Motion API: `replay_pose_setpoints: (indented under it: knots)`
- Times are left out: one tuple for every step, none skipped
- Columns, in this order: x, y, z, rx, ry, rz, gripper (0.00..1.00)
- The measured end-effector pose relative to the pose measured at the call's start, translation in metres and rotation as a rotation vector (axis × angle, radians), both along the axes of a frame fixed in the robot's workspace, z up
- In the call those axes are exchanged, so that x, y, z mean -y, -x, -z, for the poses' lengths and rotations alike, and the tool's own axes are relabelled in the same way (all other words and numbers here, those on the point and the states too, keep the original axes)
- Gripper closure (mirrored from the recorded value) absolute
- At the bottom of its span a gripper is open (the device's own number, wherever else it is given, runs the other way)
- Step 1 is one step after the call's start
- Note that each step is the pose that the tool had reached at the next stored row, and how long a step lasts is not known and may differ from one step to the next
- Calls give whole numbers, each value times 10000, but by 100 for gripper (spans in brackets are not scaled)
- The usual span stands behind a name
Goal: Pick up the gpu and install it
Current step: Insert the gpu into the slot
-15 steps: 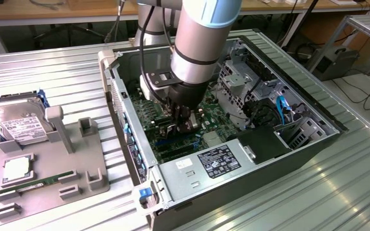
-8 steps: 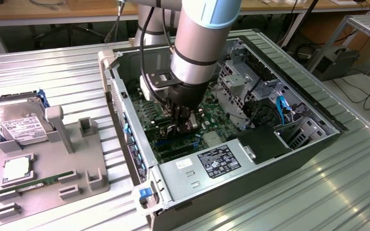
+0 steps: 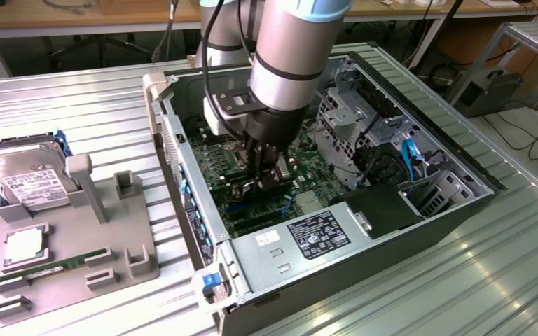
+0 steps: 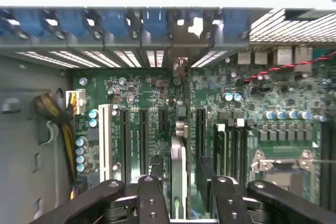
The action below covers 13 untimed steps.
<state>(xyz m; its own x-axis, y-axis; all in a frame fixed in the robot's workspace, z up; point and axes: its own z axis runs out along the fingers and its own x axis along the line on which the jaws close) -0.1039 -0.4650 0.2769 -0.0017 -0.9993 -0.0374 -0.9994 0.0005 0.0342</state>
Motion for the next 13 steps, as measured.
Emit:
replay_pose_setpoints:
  knots:
    - [-1, 0, -28, 0, 0, 0, 60]
    - [-3, 0, -43, 0, -1, 0, 60]
    - [-11, 0, -55, 1, -3, 1, 60]
    - [-22, 0, -62, 0, -1, 1, 62]
    - [-34, 0, -68, -3, 5, 0, 62]
    - [-47, 1, -72, -4, 12, 0, 68]
    - [-57, 1, -77, -5, 20, -1, 75]
    - [-63, 2, -79, -6, 28, -2, 75]
    - [-64, 4, -78, -5, 31, -3, 81]
    - [-66, 10, -78, -5, 35, -4, 87]
    - [-67, 20, -78, -6, 37, -4, 87]
    - [-69, 31, -77, -6, 39, -4, 89]
    - [-70, 41, -73, -5, 39, -4, 89]
